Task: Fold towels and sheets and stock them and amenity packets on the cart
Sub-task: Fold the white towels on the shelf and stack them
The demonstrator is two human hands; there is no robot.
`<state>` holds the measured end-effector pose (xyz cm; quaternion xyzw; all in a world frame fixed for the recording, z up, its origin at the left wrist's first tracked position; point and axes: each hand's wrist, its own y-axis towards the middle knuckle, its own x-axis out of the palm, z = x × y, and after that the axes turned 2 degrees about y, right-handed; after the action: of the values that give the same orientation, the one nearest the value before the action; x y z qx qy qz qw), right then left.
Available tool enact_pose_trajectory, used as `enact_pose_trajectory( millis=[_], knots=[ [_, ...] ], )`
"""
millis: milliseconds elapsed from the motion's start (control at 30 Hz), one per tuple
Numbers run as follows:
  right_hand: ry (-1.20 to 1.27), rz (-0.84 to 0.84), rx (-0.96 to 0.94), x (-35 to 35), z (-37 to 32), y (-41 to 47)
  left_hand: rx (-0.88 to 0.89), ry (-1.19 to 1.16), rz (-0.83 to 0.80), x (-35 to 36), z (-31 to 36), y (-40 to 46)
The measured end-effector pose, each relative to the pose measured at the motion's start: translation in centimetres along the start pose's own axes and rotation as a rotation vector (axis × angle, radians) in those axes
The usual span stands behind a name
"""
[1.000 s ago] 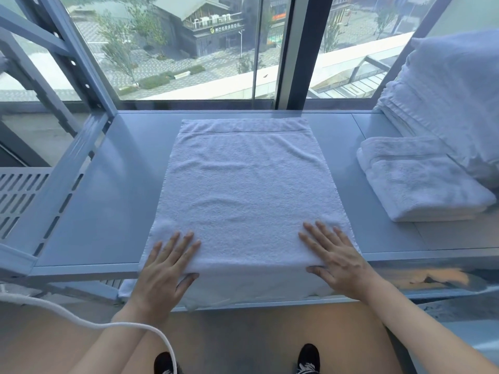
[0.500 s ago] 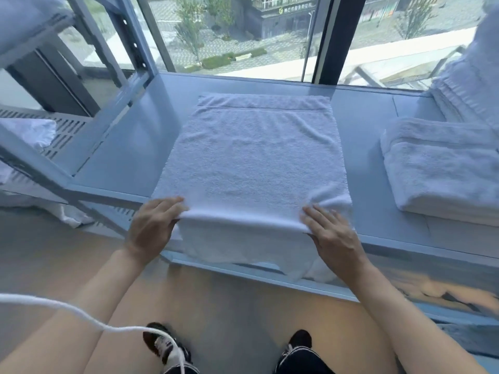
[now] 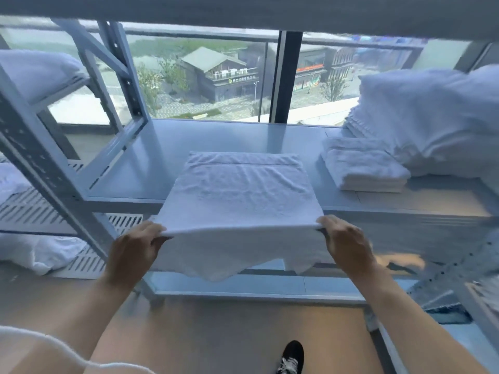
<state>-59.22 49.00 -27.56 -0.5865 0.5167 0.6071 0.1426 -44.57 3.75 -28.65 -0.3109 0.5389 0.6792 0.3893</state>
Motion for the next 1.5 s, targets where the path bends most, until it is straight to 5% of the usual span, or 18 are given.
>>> enact_pose_trajectory(
  millis=[733,1100,1500],
  knots=[
    [-0.046,-0.004,0.082,-9.6,-8.3,-8.3,-0.059,-0.277,0.198,-10.4,-1.0,-10.4],
    [-0.043,0.02,0.15,-6.7,-2.7,-6.5,-0.017,-0.233,0.15,-5.3,1.1,-5.6],
    [0.092,-0.013,0.189,0.6,8.1,5.9,-0.061,-0.096,0.128,2.7,2.1,6.9]
  ],
)
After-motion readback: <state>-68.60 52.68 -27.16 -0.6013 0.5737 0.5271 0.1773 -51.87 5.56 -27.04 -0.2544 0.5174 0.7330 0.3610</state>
